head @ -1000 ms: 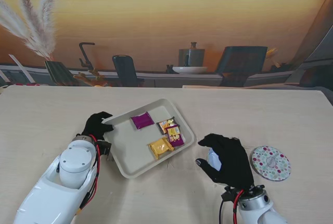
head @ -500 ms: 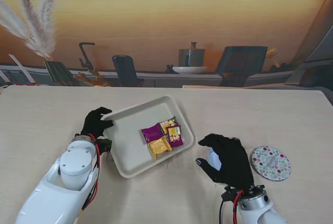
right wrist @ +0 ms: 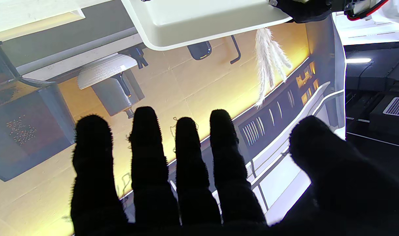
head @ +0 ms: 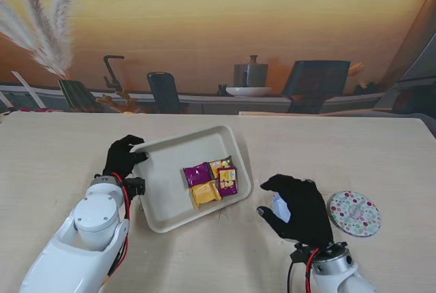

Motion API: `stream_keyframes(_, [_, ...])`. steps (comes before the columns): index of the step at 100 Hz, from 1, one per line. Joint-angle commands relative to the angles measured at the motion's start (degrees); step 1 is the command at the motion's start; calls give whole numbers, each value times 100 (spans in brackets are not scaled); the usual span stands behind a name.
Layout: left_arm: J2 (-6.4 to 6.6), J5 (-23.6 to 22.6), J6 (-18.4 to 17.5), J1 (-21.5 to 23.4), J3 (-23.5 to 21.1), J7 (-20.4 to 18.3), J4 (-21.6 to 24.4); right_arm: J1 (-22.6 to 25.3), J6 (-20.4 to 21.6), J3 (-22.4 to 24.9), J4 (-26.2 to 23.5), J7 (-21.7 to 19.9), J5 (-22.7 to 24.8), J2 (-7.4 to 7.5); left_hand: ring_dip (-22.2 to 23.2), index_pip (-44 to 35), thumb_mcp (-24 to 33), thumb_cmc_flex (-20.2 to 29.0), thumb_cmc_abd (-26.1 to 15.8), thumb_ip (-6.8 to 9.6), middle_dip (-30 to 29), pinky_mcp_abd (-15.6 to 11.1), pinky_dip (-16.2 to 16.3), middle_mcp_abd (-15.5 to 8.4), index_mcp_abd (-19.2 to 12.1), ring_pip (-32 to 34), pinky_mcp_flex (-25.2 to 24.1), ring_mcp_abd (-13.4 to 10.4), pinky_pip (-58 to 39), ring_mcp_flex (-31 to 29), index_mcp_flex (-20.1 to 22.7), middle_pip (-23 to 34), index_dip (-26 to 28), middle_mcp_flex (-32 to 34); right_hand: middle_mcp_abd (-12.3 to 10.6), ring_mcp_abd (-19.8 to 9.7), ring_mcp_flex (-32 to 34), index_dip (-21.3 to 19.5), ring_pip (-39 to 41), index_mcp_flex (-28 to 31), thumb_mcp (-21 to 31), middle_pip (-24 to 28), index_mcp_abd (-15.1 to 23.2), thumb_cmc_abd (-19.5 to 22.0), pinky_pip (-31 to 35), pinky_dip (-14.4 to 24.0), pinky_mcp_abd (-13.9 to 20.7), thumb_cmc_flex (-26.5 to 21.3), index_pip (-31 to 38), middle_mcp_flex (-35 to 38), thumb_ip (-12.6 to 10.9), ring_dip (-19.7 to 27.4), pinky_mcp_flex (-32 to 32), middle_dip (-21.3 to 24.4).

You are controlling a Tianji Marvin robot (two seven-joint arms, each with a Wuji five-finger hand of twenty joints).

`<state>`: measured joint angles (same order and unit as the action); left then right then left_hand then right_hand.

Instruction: Pour cookies into a cookie box

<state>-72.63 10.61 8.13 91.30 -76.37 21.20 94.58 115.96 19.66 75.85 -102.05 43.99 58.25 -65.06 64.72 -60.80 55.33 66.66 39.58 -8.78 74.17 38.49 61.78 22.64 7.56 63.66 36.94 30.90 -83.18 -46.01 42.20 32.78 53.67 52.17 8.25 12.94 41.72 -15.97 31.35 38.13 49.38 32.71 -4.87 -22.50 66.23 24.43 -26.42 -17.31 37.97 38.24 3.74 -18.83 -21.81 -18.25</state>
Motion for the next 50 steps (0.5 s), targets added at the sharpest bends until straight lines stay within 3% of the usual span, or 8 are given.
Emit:
stream_keyframes(1, [-57,61,-38,36,-15,-87,179,36,-21,-5,-43,-57,22,-20,-78,-225,830,441,-488,254,376,150,179,-513,-232,758,161,-254,-307,-450,254,1013,107,575,0,162,0,6,-12,136,112,-13,110,119,28,-65,-23,159,-12,114,-24,-41,46,24])
stream_keyframes(50, [-188,213,-42,17,128,467,495,107,-42,57,-85,14,51,-24,-83,-216,956,412,-401,233,358,150,189,-478,-206,917,310,-202,-362,-534,278,1026,88,614,-10,146,-6,2,-4,108,95,1,109,103,29,-77,-31,162,1,90,-23,-46,57,16])
